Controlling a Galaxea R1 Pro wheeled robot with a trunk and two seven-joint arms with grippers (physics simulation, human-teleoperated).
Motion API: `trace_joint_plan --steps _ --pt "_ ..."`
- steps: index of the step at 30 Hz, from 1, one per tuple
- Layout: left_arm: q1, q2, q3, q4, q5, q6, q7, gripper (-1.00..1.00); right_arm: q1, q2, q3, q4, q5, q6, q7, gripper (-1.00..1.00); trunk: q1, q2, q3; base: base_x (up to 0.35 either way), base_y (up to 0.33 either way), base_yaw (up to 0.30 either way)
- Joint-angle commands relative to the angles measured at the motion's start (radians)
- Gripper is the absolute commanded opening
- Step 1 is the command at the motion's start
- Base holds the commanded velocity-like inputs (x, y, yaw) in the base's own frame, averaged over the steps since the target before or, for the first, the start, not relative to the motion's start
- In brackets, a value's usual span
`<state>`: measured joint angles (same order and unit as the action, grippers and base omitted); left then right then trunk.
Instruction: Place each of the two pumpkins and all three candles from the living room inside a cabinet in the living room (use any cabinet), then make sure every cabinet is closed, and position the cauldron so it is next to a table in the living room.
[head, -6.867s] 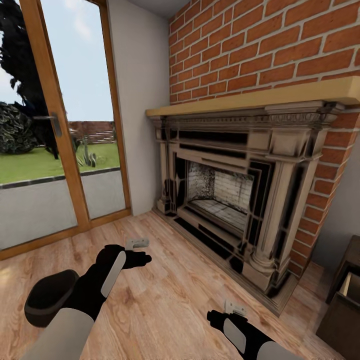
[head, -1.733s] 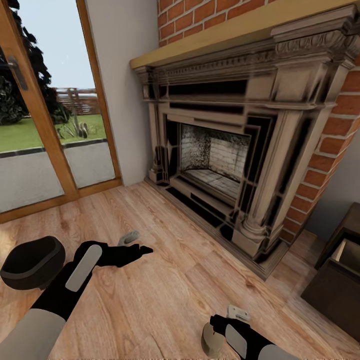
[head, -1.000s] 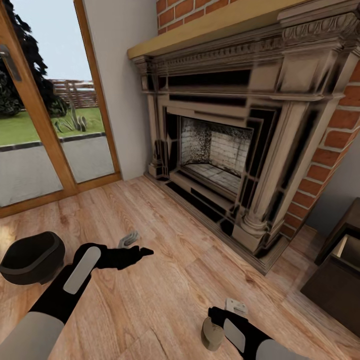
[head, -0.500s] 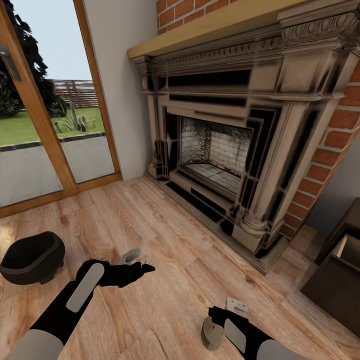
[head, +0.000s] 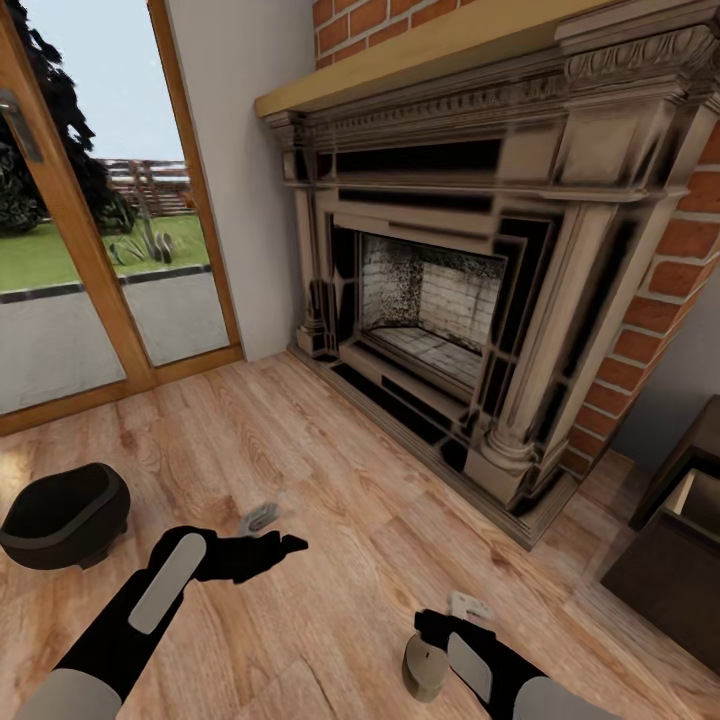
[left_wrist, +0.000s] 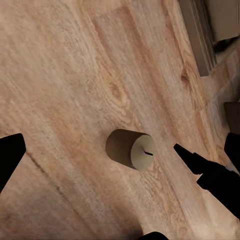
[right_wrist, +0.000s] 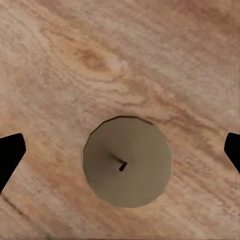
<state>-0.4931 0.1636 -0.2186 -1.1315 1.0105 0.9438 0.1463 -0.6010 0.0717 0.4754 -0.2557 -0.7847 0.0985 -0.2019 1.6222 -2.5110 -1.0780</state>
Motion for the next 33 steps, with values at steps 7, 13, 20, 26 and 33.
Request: trace_joint_plan --steps 7,13,20,26,33 --pt "0.001 0.006 0.000 -0.021 -0.029 0.001 0.013 1.00 0.000 -0.035 -0.001 -0.234 -0.006 0.290 -0.011 1.00 0.000 0.000 -0.001 0.000 0.000 0.000" --pt "0.001 0.005 0.006 -0.023 -0.060 0.001 0.013 1.00 0.000 -0.070 -0.006 -0.289 -0.007 0.410 -0.014 1.00 0.000 0.000 -0.001 0.000 0.000 0.000" --pt "0.001 0.006 0.007 -0.024 -0.064 0.001 0.015 1.00 0.000 -0.073 -0.005 -0.293 -0.007 0.415 -0.014 1.00 0.002 -0.002 -0.020 0.000 0.000 0.000" --pt "0.001 0.008 0.008 -0.061 -0.064 0.002 0.110 1.00 0.000 -0.073 -0.005 -0.294 -0.006 0.413 -0.014 1.00 0.005 -0.003 -0.043 0.000 0.000 0.000" --pt "0.004 -0.003 0.003 -0.108 -0.058 0.003 0.342 1.00 0.000 -0.072 -0.003 -0.293 -0.005 0.407 -0.015 1.00 0.008 -0.005 -0.071 0.000 0.000 0.000"
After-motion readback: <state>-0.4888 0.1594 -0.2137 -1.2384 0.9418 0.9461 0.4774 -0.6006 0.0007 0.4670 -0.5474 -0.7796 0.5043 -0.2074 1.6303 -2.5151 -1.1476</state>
